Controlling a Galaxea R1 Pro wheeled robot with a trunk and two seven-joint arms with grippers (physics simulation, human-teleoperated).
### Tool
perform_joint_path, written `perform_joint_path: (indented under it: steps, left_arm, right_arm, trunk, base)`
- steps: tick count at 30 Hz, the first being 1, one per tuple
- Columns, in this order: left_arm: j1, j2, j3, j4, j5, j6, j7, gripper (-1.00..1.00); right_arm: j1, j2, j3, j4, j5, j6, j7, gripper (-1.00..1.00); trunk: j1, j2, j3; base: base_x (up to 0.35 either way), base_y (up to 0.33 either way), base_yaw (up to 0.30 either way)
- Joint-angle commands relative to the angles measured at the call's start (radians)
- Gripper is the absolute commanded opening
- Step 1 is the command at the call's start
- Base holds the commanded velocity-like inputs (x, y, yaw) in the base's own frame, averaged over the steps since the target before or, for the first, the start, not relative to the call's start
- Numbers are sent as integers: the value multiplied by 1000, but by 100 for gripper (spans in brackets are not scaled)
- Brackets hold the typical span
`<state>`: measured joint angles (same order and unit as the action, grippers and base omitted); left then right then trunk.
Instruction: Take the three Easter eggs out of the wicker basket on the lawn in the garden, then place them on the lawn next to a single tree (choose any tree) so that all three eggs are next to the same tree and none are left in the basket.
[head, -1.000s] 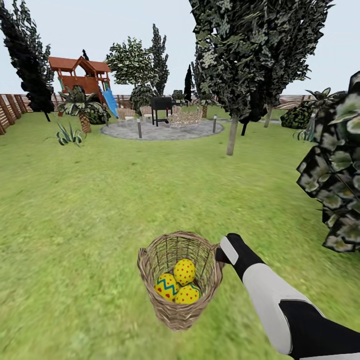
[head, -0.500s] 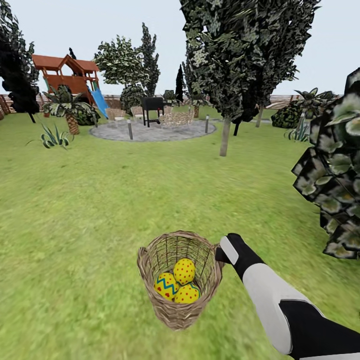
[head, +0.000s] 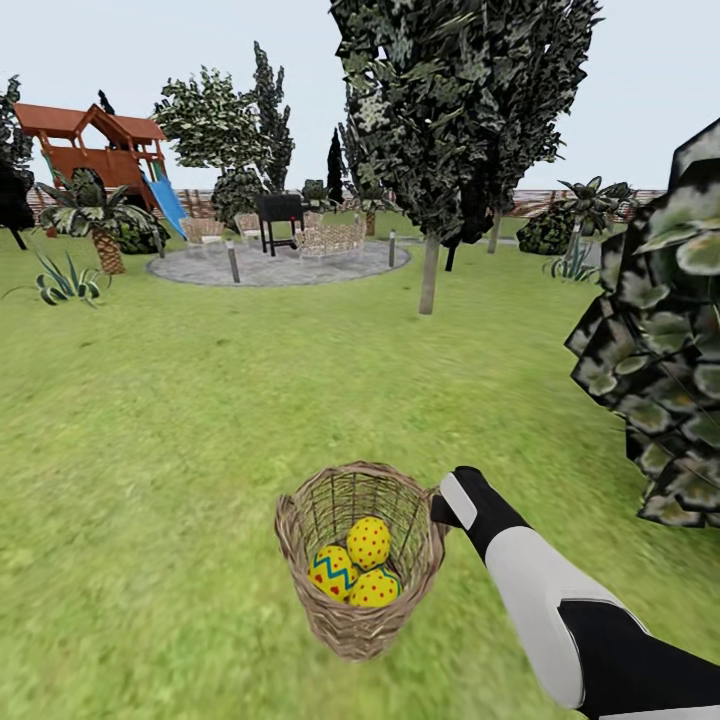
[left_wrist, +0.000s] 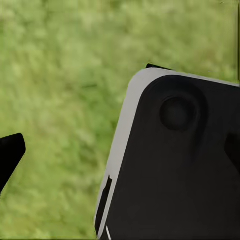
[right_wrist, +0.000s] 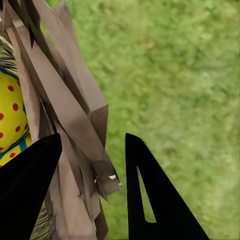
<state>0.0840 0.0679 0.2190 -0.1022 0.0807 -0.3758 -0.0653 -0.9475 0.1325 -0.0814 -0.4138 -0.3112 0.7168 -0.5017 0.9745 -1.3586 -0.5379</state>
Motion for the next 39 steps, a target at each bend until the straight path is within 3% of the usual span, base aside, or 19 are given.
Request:
perform_joint_path:
  steps: [1, 39]
  left_arm:
    - [1, 0, 2, 2, 8, 0, -7, 100]
    - [0, 1, 2, 16, 8, -1, -7, 100]
  right_arm:
    - [0, 1, -5, -2, -16, -2, -9, -100]
    - [0, 2, -2, -2, -16, -4, -9, -100]
  trunk:
    - [1, 0, -1]
    - [1, 0, -1]
  base:
    - [338, 0, -3]
    - [339, 0, -54]
